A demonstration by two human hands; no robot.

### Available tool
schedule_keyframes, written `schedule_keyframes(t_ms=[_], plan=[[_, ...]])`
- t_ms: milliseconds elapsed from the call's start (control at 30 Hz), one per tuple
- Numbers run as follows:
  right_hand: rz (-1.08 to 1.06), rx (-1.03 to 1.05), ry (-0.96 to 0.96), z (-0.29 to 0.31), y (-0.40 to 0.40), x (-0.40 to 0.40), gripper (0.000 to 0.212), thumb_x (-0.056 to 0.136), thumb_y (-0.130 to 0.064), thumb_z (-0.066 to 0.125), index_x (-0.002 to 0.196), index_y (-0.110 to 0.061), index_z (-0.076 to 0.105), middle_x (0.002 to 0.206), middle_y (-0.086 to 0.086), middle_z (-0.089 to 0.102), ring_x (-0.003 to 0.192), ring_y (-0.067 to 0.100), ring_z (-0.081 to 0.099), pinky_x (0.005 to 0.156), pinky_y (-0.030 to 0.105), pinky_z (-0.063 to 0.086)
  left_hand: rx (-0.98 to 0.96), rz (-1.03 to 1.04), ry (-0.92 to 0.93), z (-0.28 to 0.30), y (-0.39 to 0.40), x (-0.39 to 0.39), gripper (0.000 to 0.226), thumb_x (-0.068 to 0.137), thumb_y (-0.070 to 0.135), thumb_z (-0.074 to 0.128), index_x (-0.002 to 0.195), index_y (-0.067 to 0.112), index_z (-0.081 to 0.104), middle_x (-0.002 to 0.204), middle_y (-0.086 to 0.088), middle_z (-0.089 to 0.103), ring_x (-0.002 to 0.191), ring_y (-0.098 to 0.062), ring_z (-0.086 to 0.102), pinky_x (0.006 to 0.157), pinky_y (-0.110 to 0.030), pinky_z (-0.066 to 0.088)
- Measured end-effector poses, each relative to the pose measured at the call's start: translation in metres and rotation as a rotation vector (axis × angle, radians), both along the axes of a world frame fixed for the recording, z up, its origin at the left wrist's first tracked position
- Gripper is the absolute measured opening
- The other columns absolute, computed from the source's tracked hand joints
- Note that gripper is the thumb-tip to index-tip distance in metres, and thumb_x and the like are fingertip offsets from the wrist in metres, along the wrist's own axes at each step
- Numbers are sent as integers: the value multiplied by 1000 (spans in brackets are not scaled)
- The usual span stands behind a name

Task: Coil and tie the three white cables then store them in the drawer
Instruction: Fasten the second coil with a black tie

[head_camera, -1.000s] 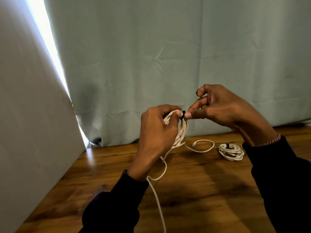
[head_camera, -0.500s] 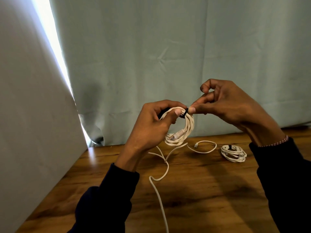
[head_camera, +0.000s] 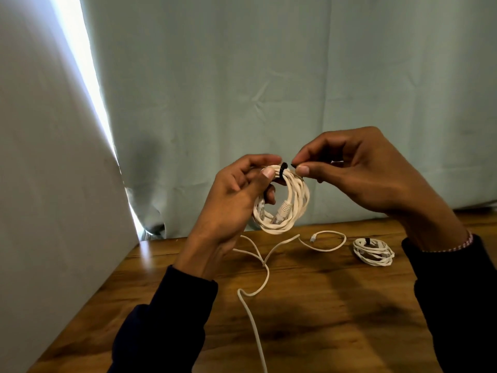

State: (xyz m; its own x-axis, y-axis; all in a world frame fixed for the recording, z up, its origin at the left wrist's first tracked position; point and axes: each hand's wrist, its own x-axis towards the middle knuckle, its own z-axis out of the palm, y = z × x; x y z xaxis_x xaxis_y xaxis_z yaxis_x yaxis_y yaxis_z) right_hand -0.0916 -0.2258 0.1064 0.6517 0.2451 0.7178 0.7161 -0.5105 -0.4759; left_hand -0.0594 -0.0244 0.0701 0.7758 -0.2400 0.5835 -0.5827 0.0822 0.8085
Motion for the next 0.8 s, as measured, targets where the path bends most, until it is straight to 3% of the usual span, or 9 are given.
schedule_keyframes(t_ms=[133,333,500,700,800], plan=[[2,28,10,0,4,-1,13,90,-18,70,102,-20,76,90,-9,75,84,7,71,70,23,59,-67,-82,44,2,1,0,20,98,15,56,116,9,62,94,-8,71,70,-17,57,74,-40,52],[231,255,354,-3,3,4,32,76,-17,72,107,-11,72,93,8,77,87,20,75,72,25,60,-135,-160,66,2,-1,-2,26,88,22,61,110,10,63,101,-15,68,74,-18,59,75,-37,54],[311,331,478,-7,6,10,29,77,-11,70,105,-6,71,93,13,77,86,24,75,71,29,60,-165,-166,88,3,-2,-4,15,94,14,58,110,13,58,98,-14,65,79,-21,55,67,-33,52],[204,482,327,-9,15,8,29,70,-17,74,98,-9,74,86,6,78,80,18,76,67,21,58,-159,-166,71,4,-2,-6,18,92,24,65,106,15,58,96,-12,68,86,-26,57,65,-32,51],[91,608,181,-10,20,10,22,78,-10,78,99,-14,74,86,2,78,81,16,76,69,24,60,-83,-116,5,3,-4,-7,28,85,28,67,107,15,55,93,-8,71,80,-17,63,63,-30,51]])
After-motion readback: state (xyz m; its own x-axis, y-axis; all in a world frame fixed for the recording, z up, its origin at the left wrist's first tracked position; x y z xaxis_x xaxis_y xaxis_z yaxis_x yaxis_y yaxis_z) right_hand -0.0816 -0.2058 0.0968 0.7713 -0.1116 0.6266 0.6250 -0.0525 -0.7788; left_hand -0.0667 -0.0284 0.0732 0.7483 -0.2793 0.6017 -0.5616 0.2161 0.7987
